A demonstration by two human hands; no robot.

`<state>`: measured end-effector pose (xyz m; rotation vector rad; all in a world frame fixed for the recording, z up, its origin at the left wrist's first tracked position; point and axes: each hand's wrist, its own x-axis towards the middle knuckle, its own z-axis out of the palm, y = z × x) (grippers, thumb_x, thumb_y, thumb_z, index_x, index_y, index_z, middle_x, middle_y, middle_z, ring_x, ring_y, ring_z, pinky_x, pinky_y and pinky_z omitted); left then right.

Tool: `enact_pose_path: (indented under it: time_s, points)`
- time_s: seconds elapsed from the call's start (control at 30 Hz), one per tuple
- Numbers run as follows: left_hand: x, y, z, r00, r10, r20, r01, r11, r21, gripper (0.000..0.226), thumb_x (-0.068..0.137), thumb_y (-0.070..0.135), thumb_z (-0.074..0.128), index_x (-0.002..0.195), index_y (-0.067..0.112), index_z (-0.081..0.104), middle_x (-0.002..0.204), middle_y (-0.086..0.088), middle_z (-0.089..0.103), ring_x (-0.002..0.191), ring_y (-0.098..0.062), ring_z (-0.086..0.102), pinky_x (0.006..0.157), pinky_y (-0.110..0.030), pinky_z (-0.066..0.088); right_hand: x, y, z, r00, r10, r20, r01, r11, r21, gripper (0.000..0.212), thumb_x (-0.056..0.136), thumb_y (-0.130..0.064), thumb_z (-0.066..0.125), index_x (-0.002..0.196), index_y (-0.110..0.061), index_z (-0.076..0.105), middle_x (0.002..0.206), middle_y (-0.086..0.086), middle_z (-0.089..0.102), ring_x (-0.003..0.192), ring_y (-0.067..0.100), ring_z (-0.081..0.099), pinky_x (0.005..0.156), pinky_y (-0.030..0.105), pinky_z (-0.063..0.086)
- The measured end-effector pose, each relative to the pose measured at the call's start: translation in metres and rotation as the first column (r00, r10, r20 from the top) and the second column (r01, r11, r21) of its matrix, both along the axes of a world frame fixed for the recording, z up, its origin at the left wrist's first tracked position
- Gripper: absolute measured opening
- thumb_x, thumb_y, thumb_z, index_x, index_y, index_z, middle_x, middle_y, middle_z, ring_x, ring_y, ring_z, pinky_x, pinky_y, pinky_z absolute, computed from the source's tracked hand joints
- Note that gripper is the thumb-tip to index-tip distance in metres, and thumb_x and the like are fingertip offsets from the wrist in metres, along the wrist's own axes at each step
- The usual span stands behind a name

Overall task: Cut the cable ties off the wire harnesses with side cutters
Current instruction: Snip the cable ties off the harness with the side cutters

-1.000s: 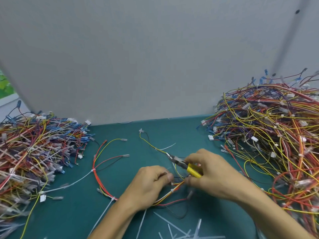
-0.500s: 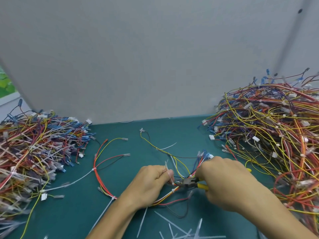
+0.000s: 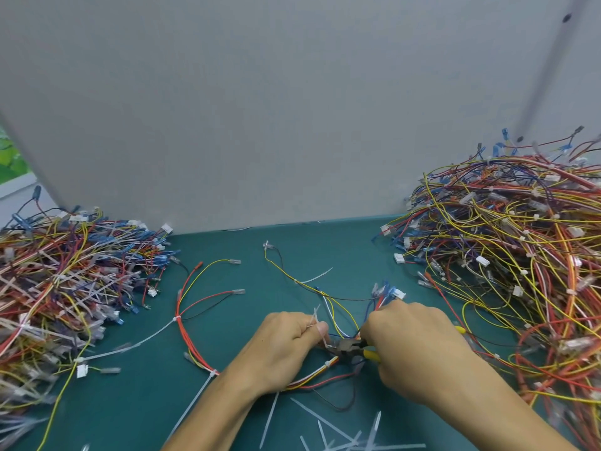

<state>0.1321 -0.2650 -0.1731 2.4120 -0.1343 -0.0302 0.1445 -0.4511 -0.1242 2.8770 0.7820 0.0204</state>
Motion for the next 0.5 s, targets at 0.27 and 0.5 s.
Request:
enact_pose_path:
  time_s: [0.27,0.5]
  points:
    - [0.0002,0.0000,0.0001,0.999,-0.006,0.035,0.005,1.000,0.027,0.032,0.099,0.034,0.047,0.086,0.021,0.073,0.082,0.002,0.068,0.077,-0.004,0.055,0.074,-0.020,0.040,-0.0003,0.0012,-0.0038,0.999,0.012,0.031,-0.011,1.000,-0.021,0.022,0.087,-0.012,0.051,0.105,-0.021,0.058,0.110,0.007,0.059,0.103,0.032,0.060,0.066,0.031,0.033]
    - [0.0012,0.0002,0.0001,0.999,-0.032,0.041,0.029,0.998,0.050,0.034,0.100,0.034,0.044,0.089,0.019,0.073,0.088,0.001,0.069,0.087,-0.011,0.060,0.085,-0.029,0.043,0.0026,0.0012,-0.0050,1.000,0.025,-0.001,-0.025,0.999,-0.040,0.026,0.085,-0.009,0.051,0.107,-0.021,0.059,0.110,0.008,0.058,0.105,0.032,0.059,0.067,0.031,0.034]
